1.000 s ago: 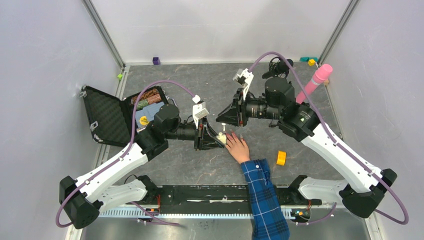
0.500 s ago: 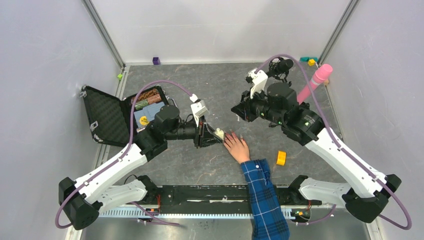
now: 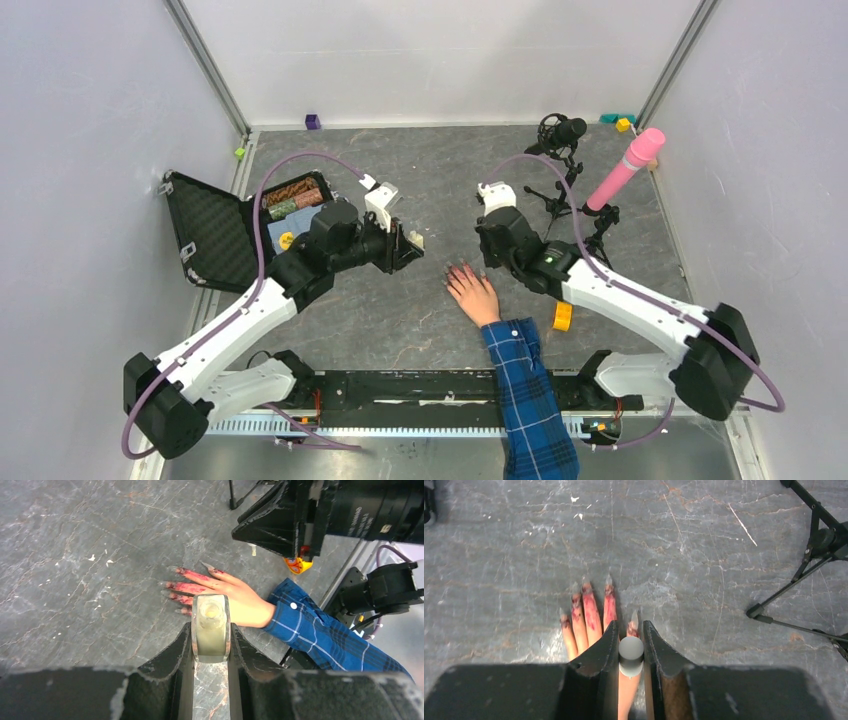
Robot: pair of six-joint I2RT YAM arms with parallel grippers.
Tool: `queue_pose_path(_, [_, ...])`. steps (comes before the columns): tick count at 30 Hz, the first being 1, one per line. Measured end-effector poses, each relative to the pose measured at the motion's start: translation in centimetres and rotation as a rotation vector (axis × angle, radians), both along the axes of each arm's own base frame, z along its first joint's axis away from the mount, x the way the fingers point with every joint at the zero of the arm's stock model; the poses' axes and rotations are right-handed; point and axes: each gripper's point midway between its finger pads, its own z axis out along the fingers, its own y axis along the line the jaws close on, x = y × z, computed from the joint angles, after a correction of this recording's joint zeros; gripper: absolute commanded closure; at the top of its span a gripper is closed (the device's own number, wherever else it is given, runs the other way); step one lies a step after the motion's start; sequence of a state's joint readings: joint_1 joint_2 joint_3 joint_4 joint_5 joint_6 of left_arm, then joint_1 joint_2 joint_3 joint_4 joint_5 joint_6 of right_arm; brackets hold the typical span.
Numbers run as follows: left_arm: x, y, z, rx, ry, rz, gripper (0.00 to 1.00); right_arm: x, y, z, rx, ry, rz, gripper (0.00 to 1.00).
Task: Paint the nails
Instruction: Paint the nail polish on the nail.
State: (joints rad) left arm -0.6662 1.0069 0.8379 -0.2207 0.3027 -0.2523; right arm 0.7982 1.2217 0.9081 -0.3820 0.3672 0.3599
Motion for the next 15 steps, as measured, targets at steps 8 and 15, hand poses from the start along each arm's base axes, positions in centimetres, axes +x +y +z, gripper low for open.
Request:
queue_pose_path(8, [1.6,1.4,0.1,0.081,0.006,0.051,0.98,3.9,3.1,-3.7,-0.108,0.022,-0.081,1.0])
queue_pose_path(15, [2.4,2.9,-1.1,0.132,0.022,0.097,0.98,6.2,5.4,-5.5,-0.163,0.012,-0.145,1.0])
